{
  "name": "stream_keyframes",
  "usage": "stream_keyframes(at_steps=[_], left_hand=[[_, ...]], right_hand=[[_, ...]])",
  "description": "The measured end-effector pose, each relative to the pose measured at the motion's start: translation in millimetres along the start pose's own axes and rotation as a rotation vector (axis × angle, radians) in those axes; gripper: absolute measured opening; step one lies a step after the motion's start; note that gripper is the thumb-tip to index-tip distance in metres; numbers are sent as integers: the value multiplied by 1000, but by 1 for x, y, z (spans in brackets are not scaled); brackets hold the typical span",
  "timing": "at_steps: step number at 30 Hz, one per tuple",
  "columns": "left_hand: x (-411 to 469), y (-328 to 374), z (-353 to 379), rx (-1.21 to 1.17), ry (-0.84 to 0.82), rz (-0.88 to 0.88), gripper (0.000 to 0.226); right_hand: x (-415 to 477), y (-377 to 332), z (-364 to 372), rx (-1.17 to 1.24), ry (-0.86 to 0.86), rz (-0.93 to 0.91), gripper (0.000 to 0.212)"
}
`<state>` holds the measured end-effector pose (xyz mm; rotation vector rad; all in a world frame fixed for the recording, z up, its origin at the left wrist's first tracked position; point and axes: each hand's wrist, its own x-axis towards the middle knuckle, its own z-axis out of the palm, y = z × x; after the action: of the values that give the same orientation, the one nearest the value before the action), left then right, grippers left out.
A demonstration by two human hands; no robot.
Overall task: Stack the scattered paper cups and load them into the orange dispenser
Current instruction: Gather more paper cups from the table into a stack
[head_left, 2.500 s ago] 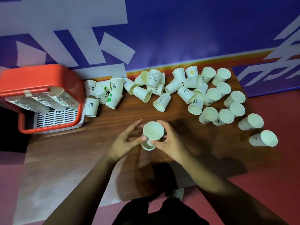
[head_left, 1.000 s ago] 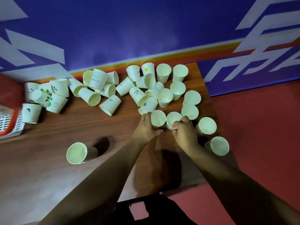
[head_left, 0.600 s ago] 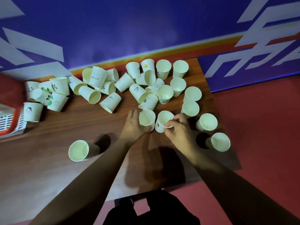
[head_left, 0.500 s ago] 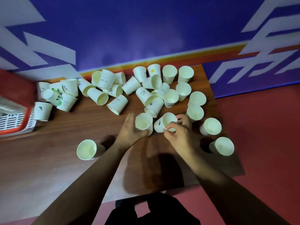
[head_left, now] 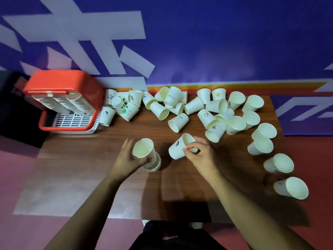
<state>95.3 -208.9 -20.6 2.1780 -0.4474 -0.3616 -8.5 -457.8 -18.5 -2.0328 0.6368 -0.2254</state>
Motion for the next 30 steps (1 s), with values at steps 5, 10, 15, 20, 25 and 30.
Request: stream_keyframes(at_steps=[5, 10, 15, 20, 25, 30], left_hand=[[-11, -36, 13, 127, -102, 64, 75], [-12, -50, 26, 172, -335, 1, 102], [-9, -51, 11, 76, -407, 26, 123], [-9, -50, -15, -315, -264, -96, 79], [-9, -39, -20, -388, -376, -95, 78], [-12, -44, -18, -461, -412, -124, 79]], right_hand=[[-9, -10, 21, 22, -38, -15, 41], [-15, -21, 30, 74, -98, 91, 67], [-22, -37, 40, 79, -173, 62, 86], [-29, -56, 51, -84, -303, -109, 90], [-26, -73, 62, -113, -317, -177, 89], [-28, -72, 68, -126, -332, -195, 89]])
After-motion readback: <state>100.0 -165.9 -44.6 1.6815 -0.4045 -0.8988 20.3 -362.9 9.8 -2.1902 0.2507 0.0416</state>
